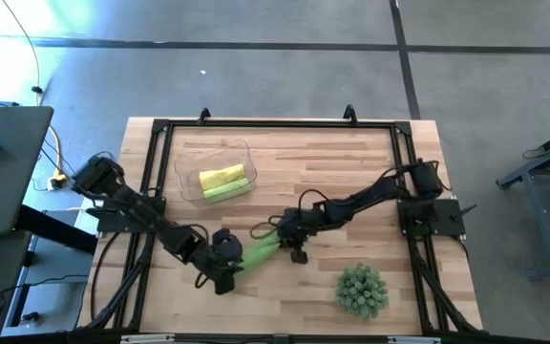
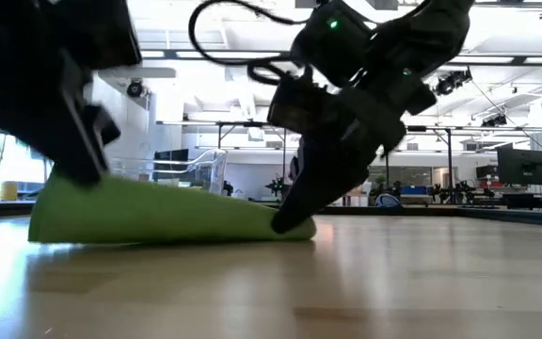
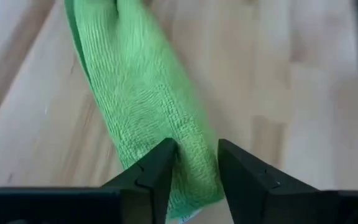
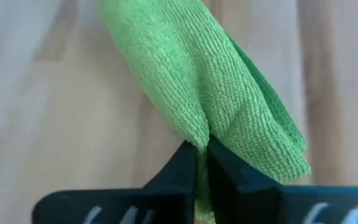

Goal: Roll microfiber towels into tight, uniform cylinder then place into a basket
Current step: Roll the green towel

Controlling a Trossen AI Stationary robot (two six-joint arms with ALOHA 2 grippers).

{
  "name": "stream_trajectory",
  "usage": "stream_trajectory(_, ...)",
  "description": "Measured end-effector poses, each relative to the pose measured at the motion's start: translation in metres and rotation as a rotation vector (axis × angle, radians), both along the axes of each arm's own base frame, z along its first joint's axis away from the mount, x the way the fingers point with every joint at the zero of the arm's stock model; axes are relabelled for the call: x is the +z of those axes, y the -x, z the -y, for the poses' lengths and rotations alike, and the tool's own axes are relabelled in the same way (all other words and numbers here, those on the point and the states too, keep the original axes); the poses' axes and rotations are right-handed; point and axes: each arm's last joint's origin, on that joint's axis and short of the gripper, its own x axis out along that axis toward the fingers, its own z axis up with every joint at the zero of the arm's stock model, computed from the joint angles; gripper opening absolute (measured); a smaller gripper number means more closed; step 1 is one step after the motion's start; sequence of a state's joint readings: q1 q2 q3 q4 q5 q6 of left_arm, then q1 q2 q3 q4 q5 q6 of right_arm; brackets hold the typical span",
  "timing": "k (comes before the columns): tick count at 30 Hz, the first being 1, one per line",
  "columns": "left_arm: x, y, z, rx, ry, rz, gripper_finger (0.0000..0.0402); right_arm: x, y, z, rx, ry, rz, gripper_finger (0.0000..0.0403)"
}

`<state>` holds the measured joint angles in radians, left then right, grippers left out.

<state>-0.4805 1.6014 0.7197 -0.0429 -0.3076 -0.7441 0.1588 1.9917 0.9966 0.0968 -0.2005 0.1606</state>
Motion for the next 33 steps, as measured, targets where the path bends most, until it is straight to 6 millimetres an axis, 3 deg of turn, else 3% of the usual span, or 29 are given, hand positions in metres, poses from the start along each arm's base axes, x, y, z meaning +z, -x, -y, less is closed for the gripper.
stream_trajectory(7, 0.019, -0.003, -0.005, 0.084, -0.082, 0.139, 0.0142, 0.008, -0.009, 0.017, -0.119, -0.359, -0.145, 0.0006)
stream_trajectory(16, 0.011, -0.025, 0.0, 0.054, -0.234, 0.278, 0.0177, 0.009, -0.011, 0.03, -0.228, -0.472, -0.222, 0.0005)
stream_trajectory(23, -0.011, -0.054, 0.014, -0.121, -0.572, 0.194, 0.0185, 0.009, -0.01, 0.033, -0.246, -0.5, -0.242, 0.0005)
stream_trajectory(28, -0.024, -0.07, 0.023, -0.173, -0.633, 0.12, 0.0178, 0.01, -0.01, 0.033, -0.258, -0.504, -0.253, 0.0005)
stream_trajectory(33, -0.037, -0.072, 0.017, -0.102, -0.606, -0.029, 0.0168, 0.01, -0.01, 0.034, -0.26, -0.505, -0.256, 0.0005)
